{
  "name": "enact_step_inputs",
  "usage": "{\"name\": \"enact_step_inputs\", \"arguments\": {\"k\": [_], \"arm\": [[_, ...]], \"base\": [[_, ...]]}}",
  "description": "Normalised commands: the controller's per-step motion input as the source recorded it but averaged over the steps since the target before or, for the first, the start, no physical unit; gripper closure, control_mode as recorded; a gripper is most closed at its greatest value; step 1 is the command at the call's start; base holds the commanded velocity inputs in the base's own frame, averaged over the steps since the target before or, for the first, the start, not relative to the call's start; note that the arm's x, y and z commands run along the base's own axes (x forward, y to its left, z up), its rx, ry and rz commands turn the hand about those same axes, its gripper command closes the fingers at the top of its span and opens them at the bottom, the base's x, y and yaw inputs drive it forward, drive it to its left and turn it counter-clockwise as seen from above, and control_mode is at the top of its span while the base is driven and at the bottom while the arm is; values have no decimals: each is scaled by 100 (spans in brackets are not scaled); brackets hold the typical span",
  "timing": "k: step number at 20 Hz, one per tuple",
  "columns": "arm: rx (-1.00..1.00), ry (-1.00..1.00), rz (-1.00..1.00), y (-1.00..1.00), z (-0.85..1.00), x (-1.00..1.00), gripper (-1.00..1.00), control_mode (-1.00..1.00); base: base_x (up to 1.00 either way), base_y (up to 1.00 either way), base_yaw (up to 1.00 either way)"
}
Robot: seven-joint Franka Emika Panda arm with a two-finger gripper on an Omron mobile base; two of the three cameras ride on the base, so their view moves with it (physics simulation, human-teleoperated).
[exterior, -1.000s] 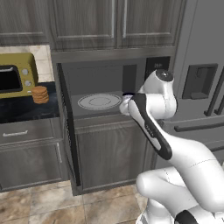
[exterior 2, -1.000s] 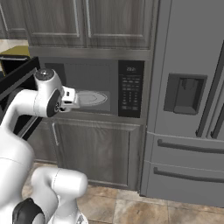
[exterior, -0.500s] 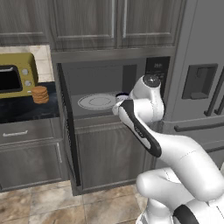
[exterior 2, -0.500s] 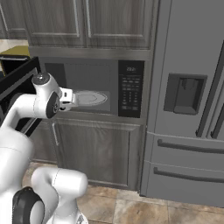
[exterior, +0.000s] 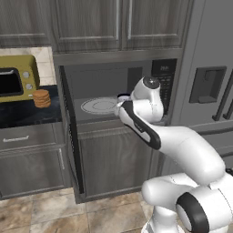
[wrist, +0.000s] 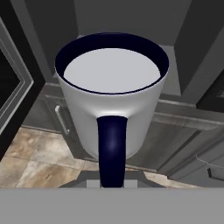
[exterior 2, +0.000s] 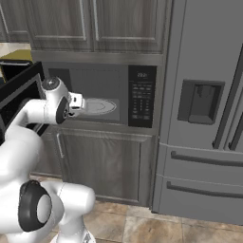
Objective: Pick the mug from the counter and place it inside the microwave. Then close the microwave.
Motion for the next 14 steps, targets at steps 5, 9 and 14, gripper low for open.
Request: {"name": "enact_step_inputs", "arguments": {"k": [5, 9, 14], "arm": [[0, 0, 0, 4, 0, 35, 100, -100], [0, 0, 0, 16, -5, 16, 100, -100], [0, 0, 0, 17, -17, 16, 100, -100]], "base": [[0, 0, 0], [0, 0, 0], [0, 0, 0]]}}
